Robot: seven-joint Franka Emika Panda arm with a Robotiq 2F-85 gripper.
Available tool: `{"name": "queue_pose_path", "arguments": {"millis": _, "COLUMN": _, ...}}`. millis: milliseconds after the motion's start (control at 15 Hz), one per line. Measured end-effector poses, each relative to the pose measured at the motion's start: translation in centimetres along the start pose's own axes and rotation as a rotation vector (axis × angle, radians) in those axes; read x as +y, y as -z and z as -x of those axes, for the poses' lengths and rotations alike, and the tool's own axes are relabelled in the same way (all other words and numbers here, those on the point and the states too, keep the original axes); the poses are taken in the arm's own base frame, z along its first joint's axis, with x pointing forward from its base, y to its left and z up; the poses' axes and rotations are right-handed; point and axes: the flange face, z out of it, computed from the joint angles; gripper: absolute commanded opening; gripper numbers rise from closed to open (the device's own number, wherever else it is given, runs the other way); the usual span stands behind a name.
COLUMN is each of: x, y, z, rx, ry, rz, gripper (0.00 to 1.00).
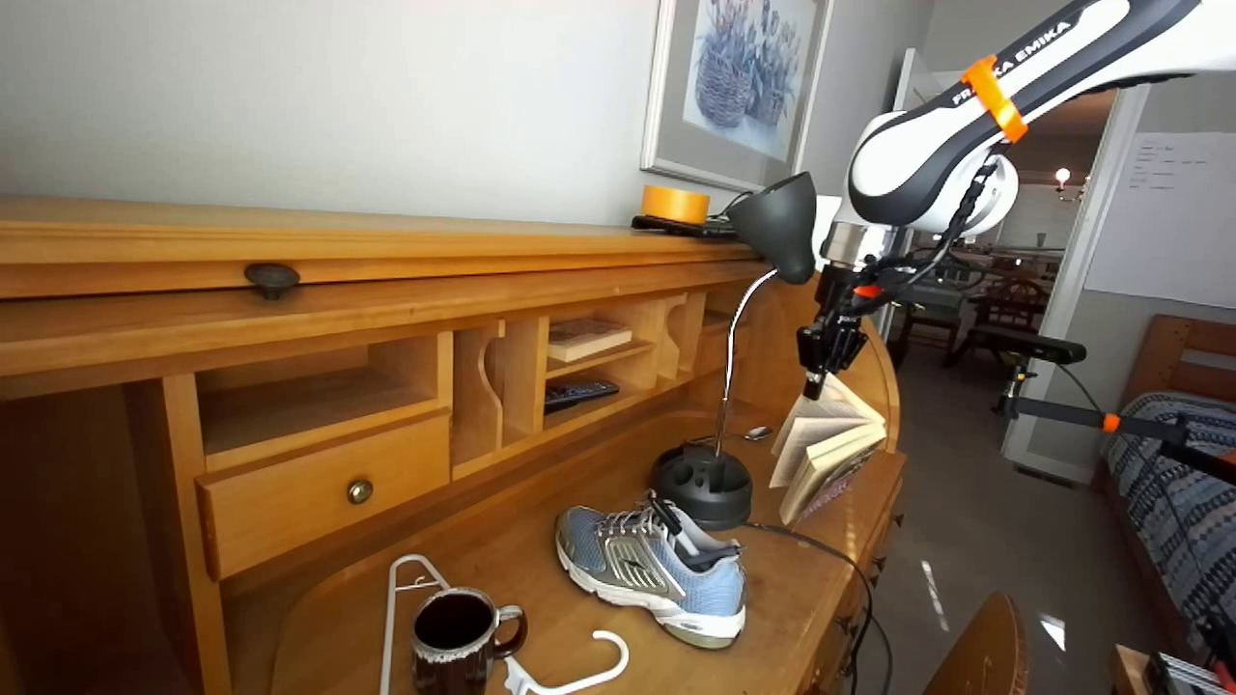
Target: Put the book on top of the mug
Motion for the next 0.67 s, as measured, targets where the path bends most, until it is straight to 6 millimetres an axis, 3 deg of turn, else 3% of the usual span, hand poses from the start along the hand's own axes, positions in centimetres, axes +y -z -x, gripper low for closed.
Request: {"name": "queue_pose_path", "arguments": {"millis": 667, "x": -12.5, "y": 2.6, "z": 0.1, "rx": 0.081, "ry": 0.212, "rz": -0.024, "gripper": 0.04}}
